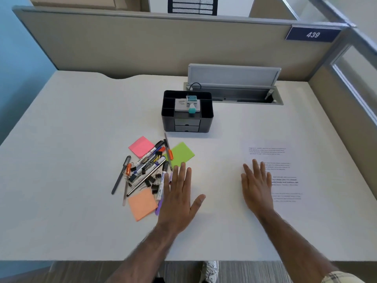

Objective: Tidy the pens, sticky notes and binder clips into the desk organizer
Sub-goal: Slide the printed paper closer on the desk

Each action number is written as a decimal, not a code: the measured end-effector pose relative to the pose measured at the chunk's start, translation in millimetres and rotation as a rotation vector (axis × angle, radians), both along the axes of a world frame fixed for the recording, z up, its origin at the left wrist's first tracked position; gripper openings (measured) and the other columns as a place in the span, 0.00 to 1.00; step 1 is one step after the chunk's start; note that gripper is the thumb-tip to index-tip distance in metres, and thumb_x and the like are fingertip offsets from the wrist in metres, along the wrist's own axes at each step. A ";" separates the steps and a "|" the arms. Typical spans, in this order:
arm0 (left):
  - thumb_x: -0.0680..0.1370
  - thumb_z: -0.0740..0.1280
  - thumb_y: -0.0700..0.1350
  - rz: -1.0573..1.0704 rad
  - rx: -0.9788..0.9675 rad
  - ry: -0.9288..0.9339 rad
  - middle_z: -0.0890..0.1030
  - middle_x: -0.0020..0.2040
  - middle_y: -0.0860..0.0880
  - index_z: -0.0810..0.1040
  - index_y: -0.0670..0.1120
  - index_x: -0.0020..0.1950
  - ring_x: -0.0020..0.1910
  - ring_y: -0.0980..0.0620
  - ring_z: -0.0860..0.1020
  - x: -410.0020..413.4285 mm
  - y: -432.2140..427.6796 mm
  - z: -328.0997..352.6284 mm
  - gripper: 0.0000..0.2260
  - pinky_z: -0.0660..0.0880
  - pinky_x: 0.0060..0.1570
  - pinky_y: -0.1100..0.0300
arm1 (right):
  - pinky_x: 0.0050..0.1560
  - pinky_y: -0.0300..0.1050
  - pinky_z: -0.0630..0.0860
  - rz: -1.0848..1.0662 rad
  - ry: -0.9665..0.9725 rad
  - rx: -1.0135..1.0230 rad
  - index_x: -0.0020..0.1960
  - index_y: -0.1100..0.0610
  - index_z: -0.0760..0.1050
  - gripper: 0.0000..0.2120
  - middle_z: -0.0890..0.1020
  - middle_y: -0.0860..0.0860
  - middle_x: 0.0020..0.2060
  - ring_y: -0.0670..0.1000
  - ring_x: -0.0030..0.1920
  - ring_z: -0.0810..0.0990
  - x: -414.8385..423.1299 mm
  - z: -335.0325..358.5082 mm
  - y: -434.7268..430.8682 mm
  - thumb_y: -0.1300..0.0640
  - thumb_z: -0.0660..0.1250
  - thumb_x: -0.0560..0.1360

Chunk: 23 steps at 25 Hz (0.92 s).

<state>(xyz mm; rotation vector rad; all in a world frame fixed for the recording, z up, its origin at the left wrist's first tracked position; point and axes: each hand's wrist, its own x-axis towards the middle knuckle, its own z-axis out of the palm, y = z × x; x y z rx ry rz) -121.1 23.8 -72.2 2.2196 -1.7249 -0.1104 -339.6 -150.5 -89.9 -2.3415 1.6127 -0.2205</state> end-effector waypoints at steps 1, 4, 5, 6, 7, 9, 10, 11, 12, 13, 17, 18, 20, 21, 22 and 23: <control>0.83 0.50 0.64 -0.059 0.017 0.000 0.45 0.83 0.44 0.48 0.42 0.82 0.81 0.42 0.45 -14.0 -11.3 -0.5 0.36 0.47 0.77 0.39 | 0.79 0.59 0.42 -0.029 0.049 0.016 0.80 0.51 0.62 0.24 0.51 0.52 0.82 0.54 0.81 0.42 -23.8 0.3 -6.5 0.48 0.50 0.85; 0.83 0.48 0.65 -0.190 0.122 -0.038 0.43 0.83 0.45 0.49 0.43 0.82 0.81 0.44 0.43 -55.1 -41.2 -11.3 0.36 0.46 0.77 0.40 | 0.79 0.59 0.40 -0.056 0.184 0.046 0.82 0.48 0.55 0.25 0.47 0.52 0.82 0.54 0.81 0.40 -74.2 0.8 -15.3 0.48 0.49 0.85; 0.83 0.47 0.66 -0.217 0.161 -0.054 0.43 0.83 0.46 0.50 0.43 0.82 0.81 0.45 0.42 -66.1 -49.0 -15.8 0.36 0.45 0.77 0.40 | 0.78 0.59 0.39 -0.043 0.217 0.055 0.82 0.47 0.51 0.26 0.46 0.52 0.82 0.54 0.81 0.39 -81.8 0.4 -15.5 0.46 0.47 0.85; 0.82 0.46 0.66 -0.239 0.196 -0.065 0.43 0.83 0.46 0.51 0.43 0.82 0.81 0.45 0.43 -76.8 -56.0 -20.4 0.36 0.45 0.77 0.40 | 0.78 0.59 0.39 -0.032 0.239 0.068 0.83 0.46 0.48 0.27 0.44 0.51 0.82 0.53 0.81 0.37 -87.0 0.0 -15.0 0.45 0.46 0.85; 0.82 0.46 0.66 -0.252 0.228 -0.073 0.43 0.83 0.46 0.51 0.44 0.82 0.81 0.45 0.43 -84.6 -60.8 -24.8 0.36 0.45 0.77 0.41 | 0.78 0.59 0.38 -0.022 0.252 0.081 0.83 0.46 0.45 0.28 0.43 0.51 0.82 0.53 0.81 0.36 -88.0 -0.8 -12.9 0.43 0.44 0.84; 0.82 0.45 0.67 -0.249 0.260 -0.077 0.43 0.83 0.47 0.51 0.45 0.82 0.81 0.45 0.43 -92.6 -66.4 -32.0 0.36 0.44 0.77 0.41 | 0.78 0.58 0.36 0.010 0.258 0.087 0.82 0.46 0.40 0.30 0.39 0.51 0.82 0.53 0.80 0.33 -80.9 -4.4 -5.6 0.40 0.42 0.83; 0.82 0.45 0.67 -0.243 0.263 -0.072 0.44 0.83 0.47 0.50 0.46 0.82 0.81 0.46 0.43 -93.9 -68.3 -33.9 0.35 0.44 0.77 0.41 | 0.78 0.58 0.35 0.034 0.257 0.081 0.82 0.45 0.39 0.30 0.37 0.51 0.81 0.53 0.80 0.32 -74.6 -6.5 -0.9 0.39 0.41 0.83; 0.82 0.46 0.67 -0.240 0.264 -0.067 0.44 0.83 0.48 0.50 0.47 0.82 0.81 0.46 0.42 -94.2 -70.0 -34.7 0.35 0.44 0.77 0.41 | 0.78 0.58 0.34 0.060 0.256 0.072 0.82 0.46 0.37 0.31 0.36 0.51 0.81 0.53 0.79 0.31 -67.9 -8.6 3.9 0.37 0.39 0.82; 0.82 0.46 0.67 -0.239 0.264 -0.065 0.44 0.83 0.48 0.49 0.48 0.82 0.81 0.46 0.42 -93.1 -70.9 -34.9 0.35 0.43 0.78 0.42 | 0.78 0.59 0.34 0.086 0.256 0.062 0.82 0.46 0.37 0.32 0.36 0.51 0.81 0.53 0.79 0.31 -60.7 -10.6 9.1 0.37 0.38 0.82; 0.81 0.46 0.68 -0.239 0.265 -0.068 0.44 0.83 0.48 0.49 0.49 0.82 0.81 0.46 0.42 -90.5 -71.1 -34.7 0.35 0.43 0.78 0.42 | 0.78 0.59 0.34 0.106 0.258 0.052 0.82 0.47 0.37 0.32 0.36 0.52 0.81 0.54 0.79 0.31 -53.3 -12.7 14.0 0.36 0.37 0.82; 0.81 0.46 0.68 -0.238 0.318 -0.122 0.43 0.83 0.49 0.48 0.49 0.82 0.81 0.46 0.43 -76.6 -69.8 -31.4 0.35 0.44 0.78 0.41 | 0.77 0.61 0.34 0.106 0.272 0.059 0.82 0.48 0.37 0.32 0.36 0.53 0.81 0.55 0.79 0.30 -27.3 -15.5 29.0 0.36 0.37 0.82; 0.81 0.46 0.68 -0.238 0.326 -0.130 0.43 0.83 0.49 0.48 0.49 0.83 0.81 0.46 0.42 -73.0 -68.9 -30.7 0.35 0.44 0.78 0.41 | 0.77 0.62 0.34 0.095 0.268 0.065 0.82 0.48 0.37 0.33 0.35 0.54 0.81 0.55 0.79 0.30 -21.5 -15.0 31.9 0.36 0.37 0.81; 0.81 0.44 0.68 -0.244 0.329 -0.130 0.42 0.82 0.49 0.46 0.49 0.83 0.81 0.47 0.41 -65.8 -67.8 -29.1 0.35 0.43 0.78 0.42 | 0.77 0.62 0.34 0.085 0.262 0.076 0.82 0.49 0.37 0.34 0.35 0.54 0.80 0.56 0.79 0.30 -12.8 -12.6 36.5 0.35 0.35 0.80; 0.81 0.43 0.68 -0.252 0.329 -0.126 0.41 0.82 0.49 0.45 0.49 0.83 0.81 0.48 0.40 -62.2 -67.4 -28.4 0.36 0.42 0.78 0.43 | 0.77 0.62 0.33 0.093 0.268 0.074 0.82 0.49 0.37 0.34 0.35 0.54 0.80 0.56 0.79 0.30 -10.5 -10.9 37.9 0.34 0.34 0.80; 0.81 0.42 0.68 -0.261 0.329 -0.120 0.40 0.82 0.50 0.44 0.49 0.82 0.81 0.49 0.40 -58.8 -67.4 -28.0 0.36 0.42 0.79 0.44 | 0.77 0.62 0.33 0.110 0.277 0.060 0.82 0.48 0.37 0.35 0.35 0.54 0.80 0.56 0.79 0.30 -9.9 -9.1 38.5 0.33 0.34 0.80; 0.81 0.43 0.68 -0.269 0.327 -0.117 0.40 0.82 0.50 0.44 0.49 0.82 0.81 0.49 0.39 -55.4 -67.3 -27.6 0.36 0.42 0.79 0.45 | 0.77 0.62 0.33 0.132 0.284 0.045 0.82 0.48 0.38 0.34 0.36 0.54 0.81 0.56 0.79 0.30 -10.4 -7.6 38.7 0.33 0.35 0.80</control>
